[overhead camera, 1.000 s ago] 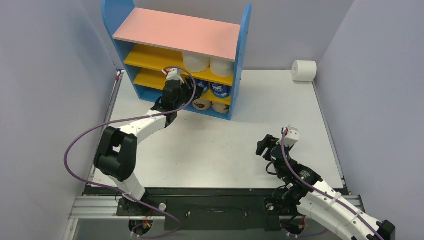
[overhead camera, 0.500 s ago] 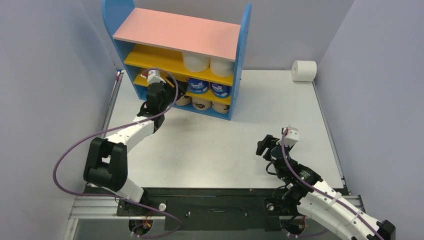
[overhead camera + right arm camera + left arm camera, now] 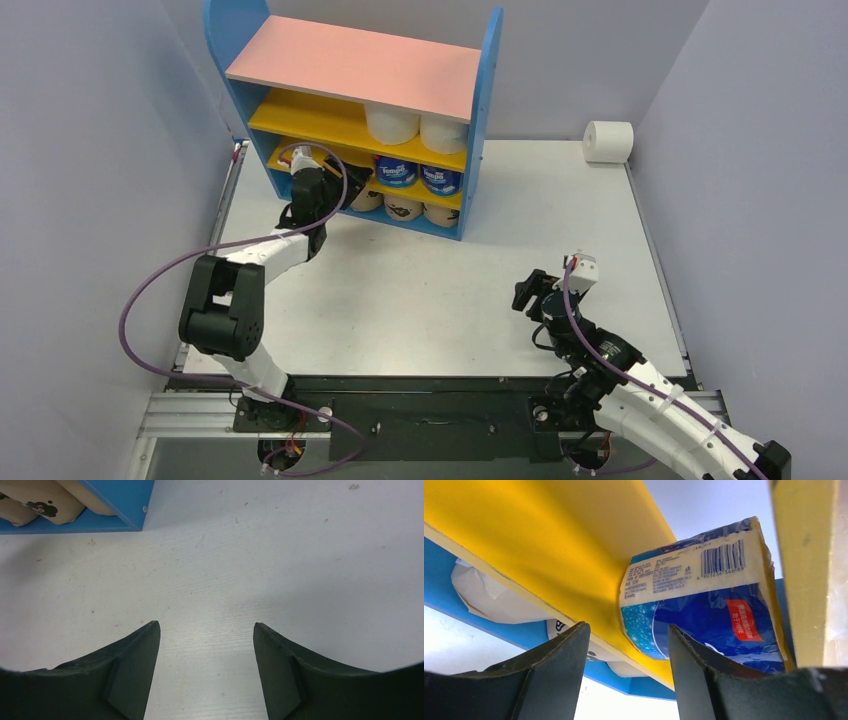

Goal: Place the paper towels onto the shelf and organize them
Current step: Place the paper towel on the shelf.

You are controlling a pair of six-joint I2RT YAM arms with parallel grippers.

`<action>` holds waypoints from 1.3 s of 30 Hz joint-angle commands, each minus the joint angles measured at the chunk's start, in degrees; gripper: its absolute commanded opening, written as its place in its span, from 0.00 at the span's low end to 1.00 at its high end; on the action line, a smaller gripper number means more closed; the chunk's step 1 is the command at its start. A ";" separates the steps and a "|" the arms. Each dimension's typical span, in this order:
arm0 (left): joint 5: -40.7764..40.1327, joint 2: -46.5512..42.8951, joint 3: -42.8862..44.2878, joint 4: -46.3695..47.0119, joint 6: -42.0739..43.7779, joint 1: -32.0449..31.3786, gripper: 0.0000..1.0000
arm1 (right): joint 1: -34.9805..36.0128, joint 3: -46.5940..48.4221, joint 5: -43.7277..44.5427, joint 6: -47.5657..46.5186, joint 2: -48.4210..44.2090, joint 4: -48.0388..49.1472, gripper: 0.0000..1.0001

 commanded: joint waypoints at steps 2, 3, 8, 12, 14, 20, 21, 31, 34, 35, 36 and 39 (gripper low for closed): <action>2.09 0.96 4.41 4.15 -1.48 0.23 0.56 | -0.28 0.31 1.61 -0.17 -0.62 1.31 0.64; 2.22 1.06 4.48 4.14 -1.50 0.20 0.56 | -0.33 0.33 1.63 -0.17 -0.65 1.29 0.64; 2.82 1.74 4.63 4.34 -1.84 0.10 0.56 | -0.26 0.32 1.57 -0.21 -0.54 1.33 0.64; 4.11 2.35 4.75 4.78 -2.02 -0.12 0.56 | -0.34 0.35 1.52 -0.20 -0.58 1.26 0.64; 4.72 2.70 4.99 4.93 -2.07 -0.35 0.56 | -0.33 0.36 1.52 -0.20 -0.52 1.26 0.64; 5.84 3.77 5.55 5.36 -2.63 -0.70 0.56 | -0.31 0.37 1.58 -0.19 -0.39 1.29 0.64; 5.86 3.65 5.46 5.43 -2.72 -0.71 0.56 | -0.33 0.41 1.61 -0.17 -0.44 1.25 0.64; 3.06 -1.38 3.20 3.81 -2.07 0.25 0.56 | -0.29 0.44 1.73 -0.22 -0.63 1.10 0.64; 0.30 -5.69 0.98 1.53 -1.40 0.61 0.59 | -0.29 0.43 1.70 -0.09 -0.72 1.13 0.64; -2.19 -6.71 0.56 0.72 -1.15 0.67 0.61 | -0.26 0.43 1.65 -0.13 -0.67 1.15 0.64; -3.38 -8.96 -0.58 -0.56 -0.40 0.68 0.62 | -0.30 0.38 1.69 -0.09 -0.67 1.10 0.64; -8.30 -13.75 -2.99 -3.50 1.24 0.60 0.66 | -0.33 0.29 1.68 -0.21 -0.63 1.41 0.64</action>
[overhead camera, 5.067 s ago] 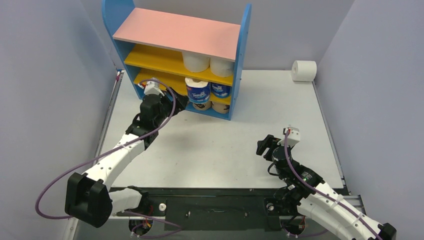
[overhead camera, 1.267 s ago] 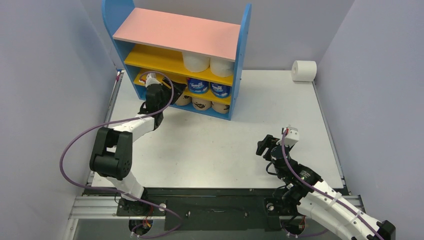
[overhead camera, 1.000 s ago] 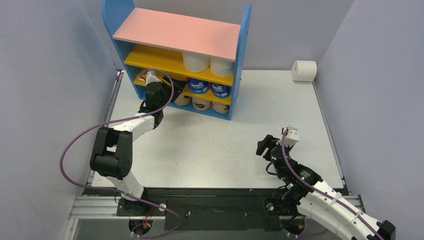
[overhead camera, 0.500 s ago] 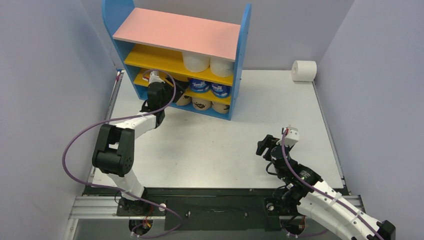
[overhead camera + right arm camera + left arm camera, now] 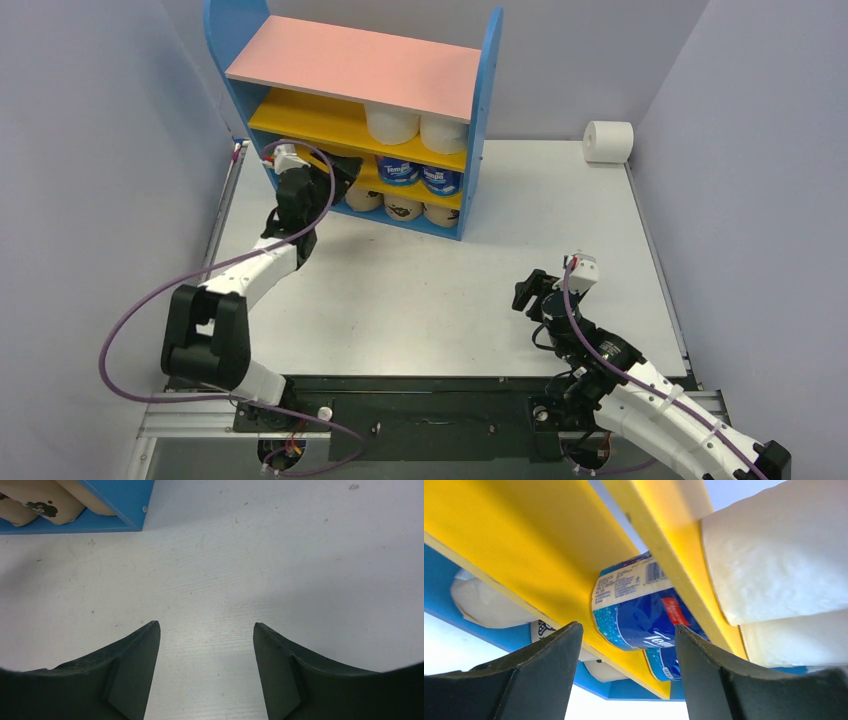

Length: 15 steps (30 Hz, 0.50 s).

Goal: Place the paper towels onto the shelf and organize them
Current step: Place the paper towel on the shelf.

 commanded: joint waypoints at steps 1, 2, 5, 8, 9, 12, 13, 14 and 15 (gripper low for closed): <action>-8.00 -9.48 -3.10 -3.98 3.75 0.36 0.67 | -0.29 0.22 1.67 -0.29 -0.62 1.53 0.64; -9.12 -10.54 -3.49 -4.80 4.35 -0.09 0.67 | -0.32 0.20 1.69 -0.36 -0.50 1.79 0.65; -13.10 -14.91 -4.57 -10.65 8.00 -3.18 0.70 | -0.29 0.02 1.93 -0.44 -0.23 2.24 0.66; -17.54 -18.52 -7.12 -13.17 10.38 -7.32 0.73 | -0.31 0.24 1.79 -0.58 0.20 2.46 0.67; -20.36 -20.08 -7.57 -14.54 11.23 -9.70 0.75 | -0.25 0.25 1.59 -0.64 0.27 2.49 0.67; -24.88 -23.05 -9.76 -17.16 12.89 -14.38 0.80 | -0.23 0.27 1.20 -0.75 0.29 2.52 0.68; -26.13 -24.40 -10.25 -18.24 13.07 -16.08 0.94 | -0.20 0.23 0.90 -0.76 0.18 2.56 0.68; -26.43 -25.74 -11.05 -19.24 13.06 -16.67 0.99 | -0.27 0.26 0.82 -0.82 0.05 2.59 0.68; -27.00 -26.41 -11.42 -19.82 13.09 -17.67 0.98 | -0.19 0.34 0.76 -0.80 -0.03 2.60 0.68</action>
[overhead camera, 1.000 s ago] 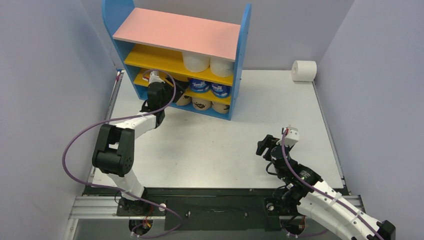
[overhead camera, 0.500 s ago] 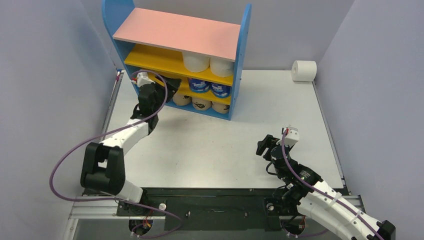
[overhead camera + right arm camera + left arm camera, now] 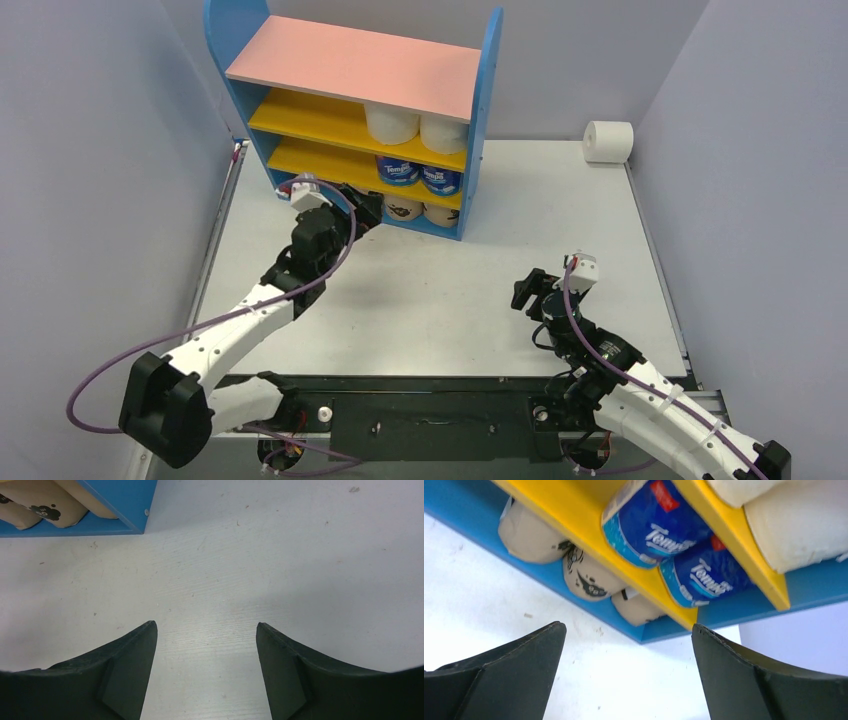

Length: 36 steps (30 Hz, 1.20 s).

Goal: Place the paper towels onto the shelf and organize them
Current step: Place the paper towel on the shelf, then pick up the paper towel from the center of the board.

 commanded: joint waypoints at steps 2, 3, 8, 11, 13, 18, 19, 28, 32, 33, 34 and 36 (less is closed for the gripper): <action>-7.74 -6.51 -2.71 -6.83 2.99 -4.29 0.97 | -0.25 0.43 0.77 -0.58 -0.39 1.89 0.68; -8.08 -7.82 -3.27 -8.46 3.14 -4.59 0.97 | -0.29 0.47 0.92 -0.39 -0.42 1.93 0.68; -9.91 -11.94 -5.44 -14.25 5.09 -5.06 0.96 | -0.29 1.60 1.81 -0.10 1.13 1.88 0.69; -12.29 -13.22 -5.80 -21.37 3.58 -5.06 0.96 | -0.29 2.99 2.02 0.68 2.84 2.07 0.69; -12.83 -13.51 -5.74 -24.37 1.27 -5.05 0.96 | -0.29 3.98 3.34 1.43 4.44 2.56 0.70; -12.01 -13.59 -5.54 -29.19 -2.41 -5.05 0.96 | -0.47 8.96 8.95 3.11 11.47 1.86 0.70; -11.27 -13.64 -5.57 -29.70 -2.72 -5.10 0.96 | -1.14 11.37 10.27 3.19 12.50 1.51 0.70; -8.38 -12.58 -5.64 -34.48 -7.06 -5.14 0.96 | -22.24 26.19 1.24 6.68 23.48 1.57 0.69; -5.88 -11.65 -5.78 -34.74 -8.29 -5.14 0.96 | -32.82 31.29 -1.39 9.44 29.88 5.08 0.68; -4.84 -11.55 -5.99 -34.57 -8.45 -5.14 0.96 | -34.38 32.22 -1.92 9.67 32.89 6.66 0.68; -3.56 -11.48 -6.10 -34.01 -8.53 -5.15 0.96 | -37.39 34.10 -3.08 10.23 34.42 7.47 0.68; -2.29 -11.52 -6.43 -33.52 -8.49 -5.21 0.96 | -41.25 36.52 -4.79 10.72 39.32 10.44 0.68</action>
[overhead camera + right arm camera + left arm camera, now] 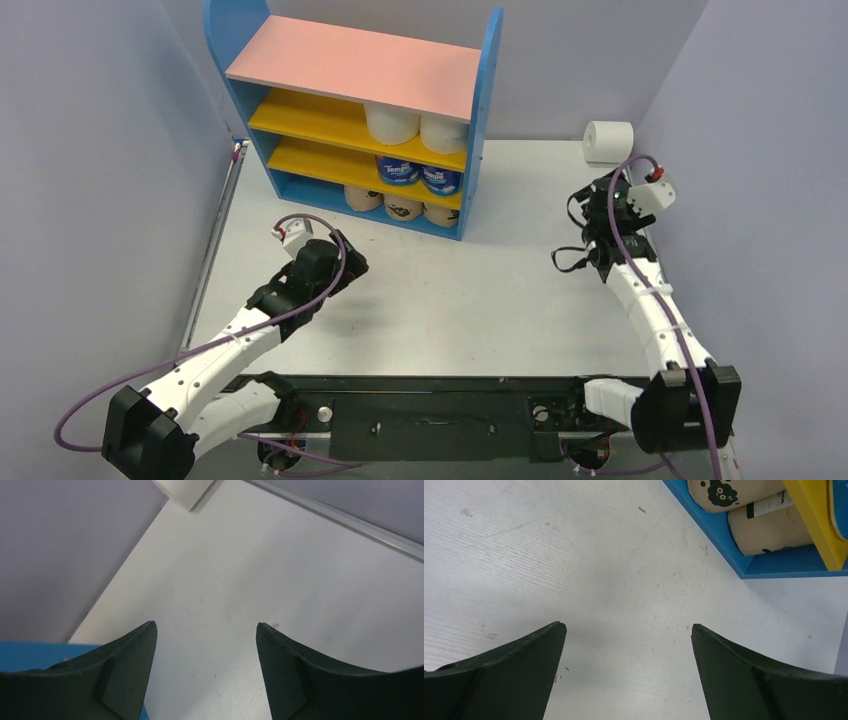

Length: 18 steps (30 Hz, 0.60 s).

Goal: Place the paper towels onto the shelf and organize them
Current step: Pick up the paper towel from the center of the board.

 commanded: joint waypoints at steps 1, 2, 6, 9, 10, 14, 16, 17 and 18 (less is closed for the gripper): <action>4.11 0.07 -0.28 0.49 -1.14 -0.37 0.96 | -7.40 5.89 -4.63 2.80 9.76 8.48 0.68; 4.50 -0.19 -0.31 0.68 -0.84 -0.38 0.96 | -9.18 7.57 -5.14 2.84 11.67 9.00 0.68; 6.20 -1.13 -1.20 2.01 0.51 -0.31 0.96 | -13.45 15.96 -7.28 3.09 23.43 9.98 0.68; 7.65 -1.98 -2.54 4.27 2.54 -0.25 0.96 | -16.54 22.31 -11.08 4.33 32.89 12.92 0.67; 8.33 -2.17 -3.13 4.66 2.95 -0.15 0.96 | -16.99 23.45 -11.62 4.44 36.36 13.86 0.66; 10.65 -3.44 -4.42 7.47 5.59 0.21 0.96 | -18.99 29.69 -14.28 5.59 44.94 20.95 0.67; 11.72 -4.14 -5.28 9.31 6.48 0.57 0.96 | -19.36 34.21 -14.88 5.23 49.17 21.58 0.68; 11.90 -4.54 -5.58 10.43 6.69 0.80 0.97 | -19.49 37.78 -14.62 4.83 50.62 21.40 0.68; 12.08 -4.72 -6.26 10.99 6.74 0.91 0.96 | -19.56 39.49 -14.45 4.69 53.27 20.84 0.69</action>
